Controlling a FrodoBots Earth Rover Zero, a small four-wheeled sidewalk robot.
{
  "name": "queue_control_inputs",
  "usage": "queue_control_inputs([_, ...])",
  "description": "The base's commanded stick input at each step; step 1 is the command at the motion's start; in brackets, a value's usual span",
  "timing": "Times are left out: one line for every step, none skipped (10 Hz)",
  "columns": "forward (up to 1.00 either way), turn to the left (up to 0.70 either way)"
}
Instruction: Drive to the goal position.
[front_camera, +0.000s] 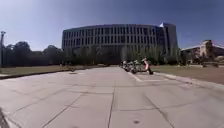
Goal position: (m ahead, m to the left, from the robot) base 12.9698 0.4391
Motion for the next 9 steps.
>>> queue_control_inputs([0.7, 0.13])
queue_control_inputs([0.7, 0.14])
queue_control_inputs([0.7, 0.09])
queue_control_inputs([0.7, 0.03])
queue_control_inputs([0.7, 0.02])
queue_control_inputs([0.7, 0.01])
queue_control_inputs([0.7, 0.01])
queue_control_inputs([0.7, 0.01])
queue_control_inputs([0.7, 0.01])
